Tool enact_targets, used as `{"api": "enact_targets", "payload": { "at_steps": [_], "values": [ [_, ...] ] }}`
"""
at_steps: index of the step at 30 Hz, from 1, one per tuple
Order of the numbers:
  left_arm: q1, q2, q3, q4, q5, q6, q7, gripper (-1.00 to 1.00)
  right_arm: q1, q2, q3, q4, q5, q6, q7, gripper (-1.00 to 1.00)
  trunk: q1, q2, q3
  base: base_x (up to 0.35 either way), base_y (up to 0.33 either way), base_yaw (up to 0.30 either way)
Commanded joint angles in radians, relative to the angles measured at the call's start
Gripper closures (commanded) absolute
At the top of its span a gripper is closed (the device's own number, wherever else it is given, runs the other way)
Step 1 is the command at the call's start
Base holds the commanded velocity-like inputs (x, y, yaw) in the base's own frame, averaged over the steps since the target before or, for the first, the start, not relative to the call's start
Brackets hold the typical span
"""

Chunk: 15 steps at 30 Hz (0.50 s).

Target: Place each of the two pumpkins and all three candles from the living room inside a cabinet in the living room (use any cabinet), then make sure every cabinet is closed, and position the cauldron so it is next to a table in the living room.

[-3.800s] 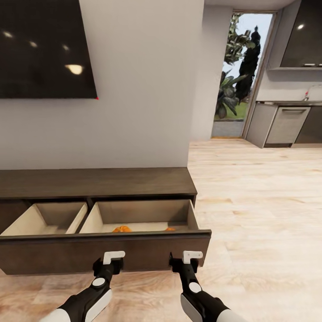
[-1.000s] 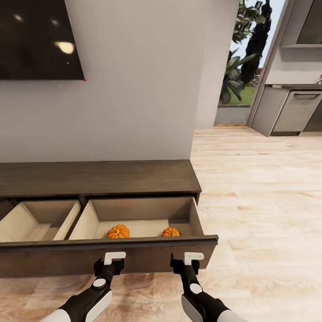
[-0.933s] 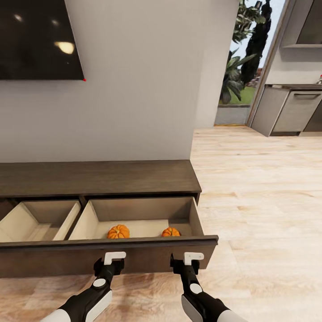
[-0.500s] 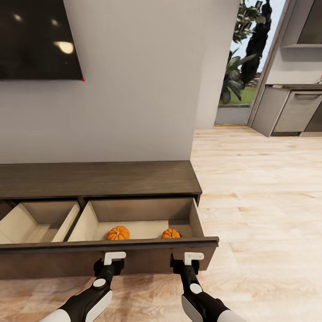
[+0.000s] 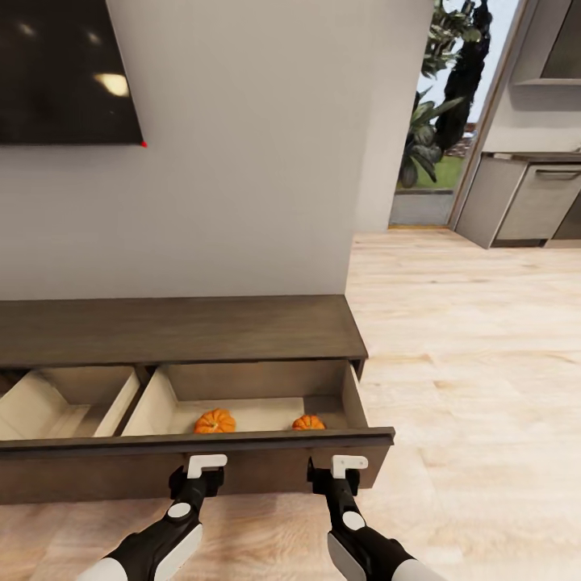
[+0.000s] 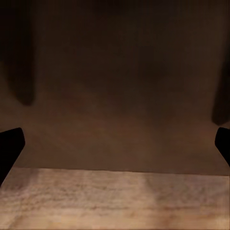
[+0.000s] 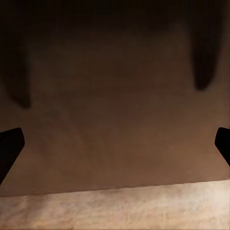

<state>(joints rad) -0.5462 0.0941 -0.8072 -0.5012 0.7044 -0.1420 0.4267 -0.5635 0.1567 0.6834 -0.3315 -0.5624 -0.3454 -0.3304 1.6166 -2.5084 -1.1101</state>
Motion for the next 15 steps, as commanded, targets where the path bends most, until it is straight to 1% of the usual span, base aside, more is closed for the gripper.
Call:
{"api": "enact_targets", "payload": {
  "at_steps": [1,15],
  "values": [
    [-0.001,0.001,-0.009,-0.002,0.005,-0.005,0.004,-1.0,-0.001,0.0,0.008,0.001,-0.008,-0.004,-0.006,-1.0,0.0,0.0,-0.001,0.253,0.0,0.0],
    [-0.001,0.001,-0.013,0.0,0.004,-0.005,0.004,-1.0,-0.001,0.0,0.008,0.001,-0.008,-0.004,-0.006,-1.0,0.0,0.0,-0.001,0.272,0.0,0.0]
  ]
}}
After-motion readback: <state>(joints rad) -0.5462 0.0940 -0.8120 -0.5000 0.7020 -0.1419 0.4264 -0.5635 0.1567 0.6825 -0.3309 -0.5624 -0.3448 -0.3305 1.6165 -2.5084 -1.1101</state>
